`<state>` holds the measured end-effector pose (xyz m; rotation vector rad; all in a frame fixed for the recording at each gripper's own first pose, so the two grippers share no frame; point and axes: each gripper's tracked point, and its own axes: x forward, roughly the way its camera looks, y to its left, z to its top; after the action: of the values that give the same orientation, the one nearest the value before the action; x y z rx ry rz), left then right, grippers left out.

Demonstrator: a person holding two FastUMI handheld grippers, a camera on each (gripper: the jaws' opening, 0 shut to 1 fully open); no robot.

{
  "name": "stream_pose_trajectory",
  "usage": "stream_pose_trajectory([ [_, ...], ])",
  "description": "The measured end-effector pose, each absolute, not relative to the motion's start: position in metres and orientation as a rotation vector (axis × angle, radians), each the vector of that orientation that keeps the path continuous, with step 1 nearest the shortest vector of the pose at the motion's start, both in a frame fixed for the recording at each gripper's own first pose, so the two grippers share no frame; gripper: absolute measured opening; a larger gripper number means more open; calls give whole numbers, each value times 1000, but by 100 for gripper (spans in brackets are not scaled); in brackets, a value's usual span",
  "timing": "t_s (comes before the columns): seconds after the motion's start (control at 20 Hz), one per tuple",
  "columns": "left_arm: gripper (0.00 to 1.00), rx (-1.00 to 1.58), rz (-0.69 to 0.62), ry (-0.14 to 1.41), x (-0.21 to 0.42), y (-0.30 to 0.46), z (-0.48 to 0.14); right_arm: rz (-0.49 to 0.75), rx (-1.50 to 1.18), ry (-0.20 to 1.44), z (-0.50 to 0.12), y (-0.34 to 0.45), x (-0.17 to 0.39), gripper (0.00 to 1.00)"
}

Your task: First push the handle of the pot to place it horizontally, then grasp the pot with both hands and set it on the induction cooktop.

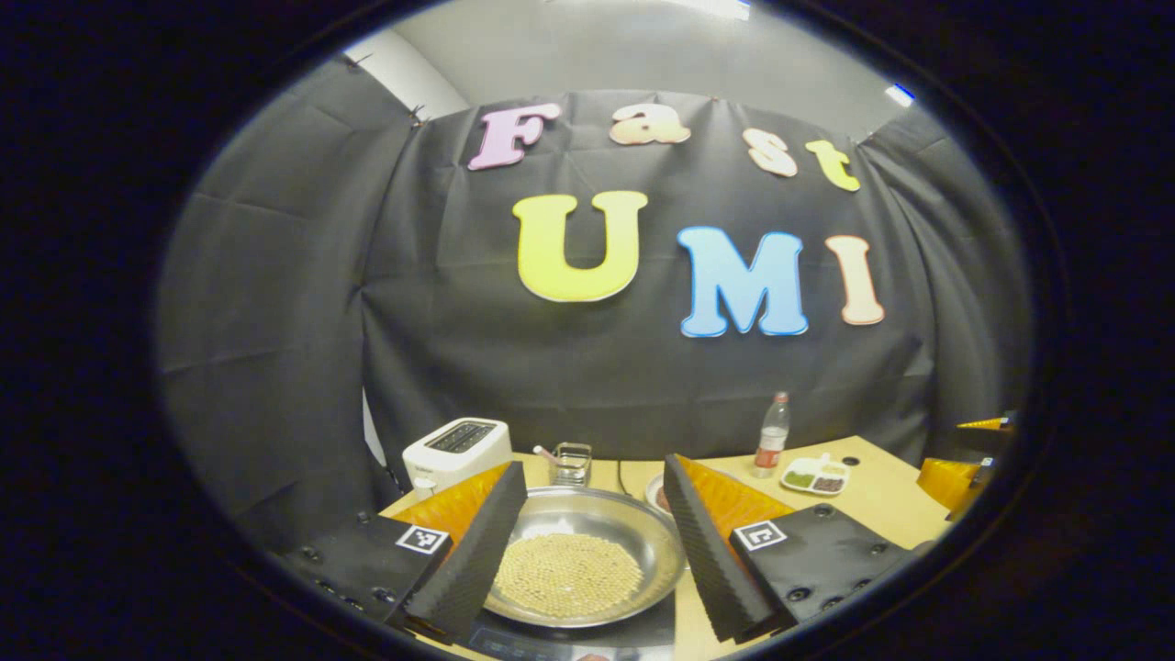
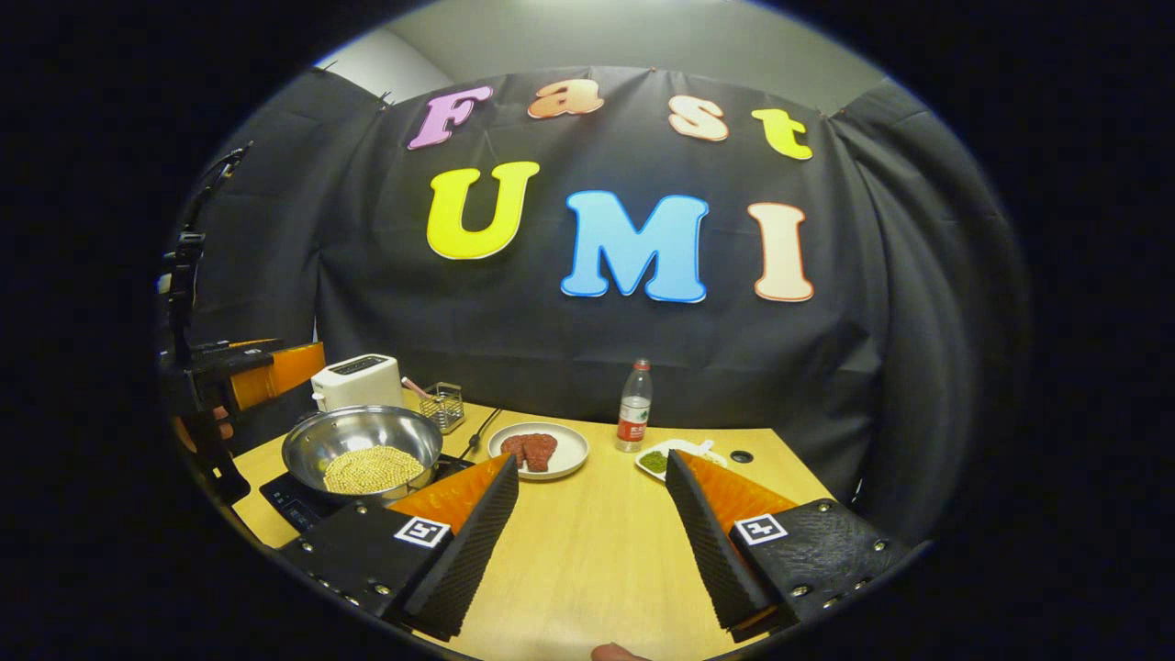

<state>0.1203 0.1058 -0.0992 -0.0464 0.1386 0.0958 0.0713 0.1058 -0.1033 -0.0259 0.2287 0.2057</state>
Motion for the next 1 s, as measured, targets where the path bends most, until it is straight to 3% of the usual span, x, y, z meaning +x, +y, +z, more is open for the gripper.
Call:
stream_pose_trajectory([
  [0.55, 97, -38, 9, 51, 14, -1, -27, 145, 13, 110, -42, -6, -18, 97],
  [0.6, 94, -31, 0, 41, -13, -1, -4, 135, 17, 100, -36, -10, -23, 97],
  [1.0, 99, 14, 42, -19, -52, 45, 23, 82, 72, 32, -3, -5, -36, 97],
])
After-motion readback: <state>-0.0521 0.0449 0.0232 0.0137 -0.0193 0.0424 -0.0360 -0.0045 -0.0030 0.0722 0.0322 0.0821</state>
